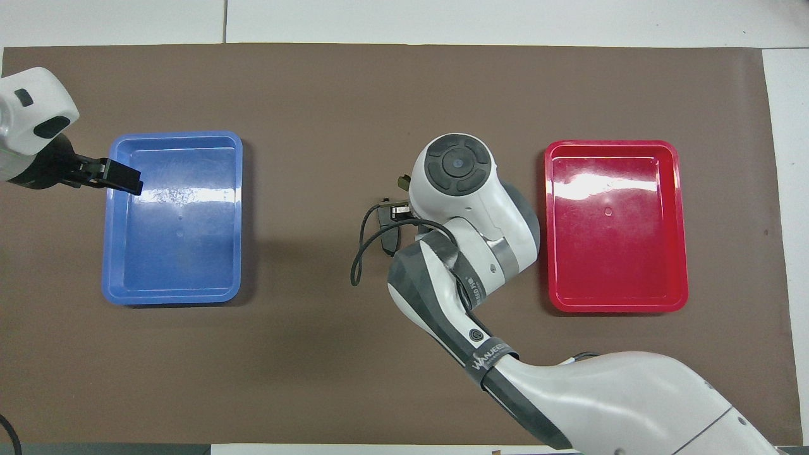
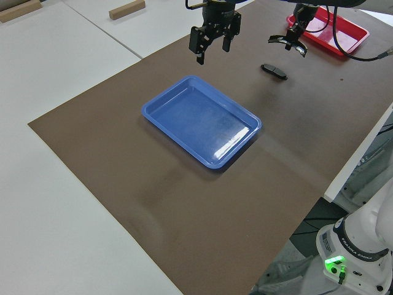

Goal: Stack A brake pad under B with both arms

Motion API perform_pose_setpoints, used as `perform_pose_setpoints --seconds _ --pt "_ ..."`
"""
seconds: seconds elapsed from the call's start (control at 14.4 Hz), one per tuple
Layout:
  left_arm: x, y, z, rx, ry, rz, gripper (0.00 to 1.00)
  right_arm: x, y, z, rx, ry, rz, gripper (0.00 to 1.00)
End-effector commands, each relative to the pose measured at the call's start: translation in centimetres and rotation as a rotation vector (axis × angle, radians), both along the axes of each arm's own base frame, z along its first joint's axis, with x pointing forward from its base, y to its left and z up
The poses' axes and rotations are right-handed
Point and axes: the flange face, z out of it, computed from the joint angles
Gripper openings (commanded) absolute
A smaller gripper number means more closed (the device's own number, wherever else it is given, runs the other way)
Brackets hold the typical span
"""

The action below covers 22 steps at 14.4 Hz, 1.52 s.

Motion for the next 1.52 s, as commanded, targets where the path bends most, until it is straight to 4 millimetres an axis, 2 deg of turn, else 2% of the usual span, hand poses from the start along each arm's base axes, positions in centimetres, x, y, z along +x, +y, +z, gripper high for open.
perform_pose_setpoints --seconds 0.0,0.28,0.49,0.62,0.76,0.9,1.46 --pt "-2.0 0.6 1.6 0.002 0.034 -0.012 0.99 1.1 1.9 -0.7 0.010 -0.049 -0.030 0.00" --pt "-3.2 0.8 2.7 0.004 0.037 -0.009 0.99 0.3 3.2 -2.2 0.016 -0.051 -0.015 0.00" --pt "-3.4 0.9 2.8 0.004 0.038 -0.005 0.99 -0.5 3.2 -4.3 0.024 -0.062 -0.010 0.00" --pt "-3.3 1.7 2.7 0.004 0.032 0.012 0.99 -0.7 3.5 -4.3 0.027 -0.065 -0.011 0.00" --pt "-3.3 1.9 2.4 0.004 0.034 0.015 0.99 -1.0 3.9 -5.2 0.013 -0.063 -0.016 0.00" --pt "-3.2 1.9 2.5 0.003 0.029 0.014 0.99 -1.0 3.8 -5.0 -0.008 -0.060 -0.009 0.00" --pt "-3.9 2.0 4.0 0.005 0.011 0.026 0.99 -1.3 4.1 -5.7 -0.006 -0.060 -0.005 0.00"
